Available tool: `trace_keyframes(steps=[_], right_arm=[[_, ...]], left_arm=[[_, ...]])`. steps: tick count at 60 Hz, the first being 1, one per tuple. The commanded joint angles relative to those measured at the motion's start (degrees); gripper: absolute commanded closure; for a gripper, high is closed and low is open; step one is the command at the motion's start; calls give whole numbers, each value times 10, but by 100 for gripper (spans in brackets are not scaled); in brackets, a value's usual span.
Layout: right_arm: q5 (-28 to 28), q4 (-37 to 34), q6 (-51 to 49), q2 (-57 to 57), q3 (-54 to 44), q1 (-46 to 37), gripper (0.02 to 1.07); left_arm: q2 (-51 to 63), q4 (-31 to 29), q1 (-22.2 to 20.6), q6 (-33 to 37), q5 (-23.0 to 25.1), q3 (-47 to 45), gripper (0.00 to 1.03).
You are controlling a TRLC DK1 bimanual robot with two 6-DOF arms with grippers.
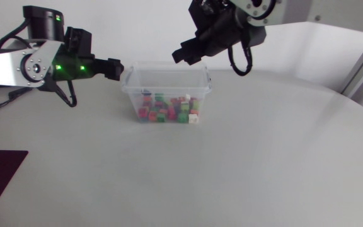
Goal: Place the duplo bricks in the container
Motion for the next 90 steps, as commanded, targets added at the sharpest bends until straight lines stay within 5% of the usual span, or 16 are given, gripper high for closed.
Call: trace_keyframes(steps=[1,33,36,42,51,70,90], right_arm=[[3,11,13,38,29,6,76],[-2,133,9,129,48,-2,75],[0,139,12,136,56,-1,63],[7,140,12,151,75,3,6],[20,144,11,126,63,4,6],[94,230,-30,-83,-137,-47,6],[98,253,-59,-278,-313,-108,6]], left_arm=[[-36,3,4,17,0,-37,5],[-175,-3,20,23,3,-152,4],[-183,-3,24,23,3,-159,5],[-201,-11,26,23,5,-168,5],[-242,-16,26,25,5,-182,5],[-333,-48,41,41,5,-198,5],[-444,-59,61,50,3,-249,5]])
